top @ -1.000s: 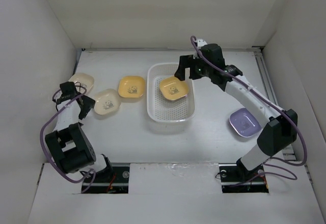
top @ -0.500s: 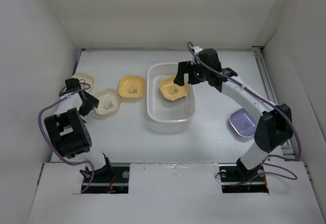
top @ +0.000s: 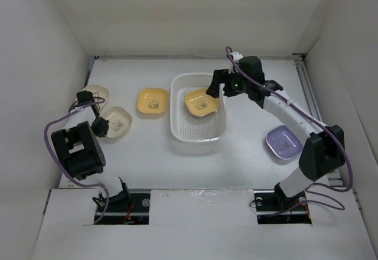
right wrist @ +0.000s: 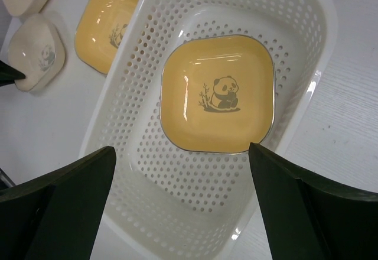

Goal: Place the plates into the plastic bin on the countertop

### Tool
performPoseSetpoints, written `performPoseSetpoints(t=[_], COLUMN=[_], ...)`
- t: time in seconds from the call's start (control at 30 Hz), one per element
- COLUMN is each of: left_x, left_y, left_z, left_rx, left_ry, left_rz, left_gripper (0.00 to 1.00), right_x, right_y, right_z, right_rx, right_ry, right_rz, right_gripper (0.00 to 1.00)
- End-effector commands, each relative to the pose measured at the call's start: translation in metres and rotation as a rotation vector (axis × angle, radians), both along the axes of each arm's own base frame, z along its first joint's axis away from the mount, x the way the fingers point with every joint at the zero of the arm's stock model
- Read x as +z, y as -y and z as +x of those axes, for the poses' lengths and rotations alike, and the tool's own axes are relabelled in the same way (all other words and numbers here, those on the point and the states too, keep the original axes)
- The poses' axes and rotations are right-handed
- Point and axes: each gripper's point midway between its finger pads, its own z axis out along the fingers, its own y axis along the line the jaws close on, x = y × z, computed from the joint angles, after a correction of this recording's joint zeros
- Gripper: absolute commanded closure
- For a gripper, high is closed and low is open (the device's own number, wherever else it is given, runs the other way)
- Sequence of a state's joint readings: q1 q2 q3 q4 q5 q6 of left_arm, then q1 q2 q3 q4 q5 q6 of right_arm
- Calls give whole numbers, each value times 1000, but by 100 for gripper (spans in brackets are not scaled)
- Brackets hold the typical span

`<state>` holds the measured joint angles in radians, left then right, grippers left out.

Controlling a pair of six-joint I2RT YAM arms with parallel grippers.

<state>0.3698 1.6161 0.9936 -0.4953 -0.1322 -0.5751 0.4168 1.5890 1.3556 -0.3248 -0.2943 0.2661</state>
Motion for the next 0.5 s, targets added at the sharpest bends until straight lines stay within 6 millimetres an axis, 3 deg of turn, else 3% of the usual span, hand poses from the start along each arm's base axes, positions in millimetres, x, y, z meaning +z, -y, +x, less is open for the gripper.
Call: performPoseSetpoints(t=[0.0, 0.13, 0.17, 0.27, 0.33, 0.47], left_x=[9, 45, 69, 113, 156, 195], left_y=[-8, -8, -7, 4, 20, 75], left_z=[-4, -7, -11, -4, 3, 30], left_rx=[23, 51, 53, 9, -58, -261], left_ry=[-22, 84, 157, 342, 494, 628], left_rz=[38, 81, 108, 111, 140, 63], left_gripper=[100, 100, 100, 100, 100, 100], right_x=[35, 38, 38, 43, 49, 63], right_y=[1, 11, 11, 17, 22, 39], right_z=[3, 3, 3, 2, 4, 9], right_rx=[11, -9, -9, -32, -54, -131], right_ry=[104, 107, 107, 106, 118, 141], right_rz=[57, 57, 57, 74, 84, 98], right_gripper=[0, 0, 0, 0, 0, 0])
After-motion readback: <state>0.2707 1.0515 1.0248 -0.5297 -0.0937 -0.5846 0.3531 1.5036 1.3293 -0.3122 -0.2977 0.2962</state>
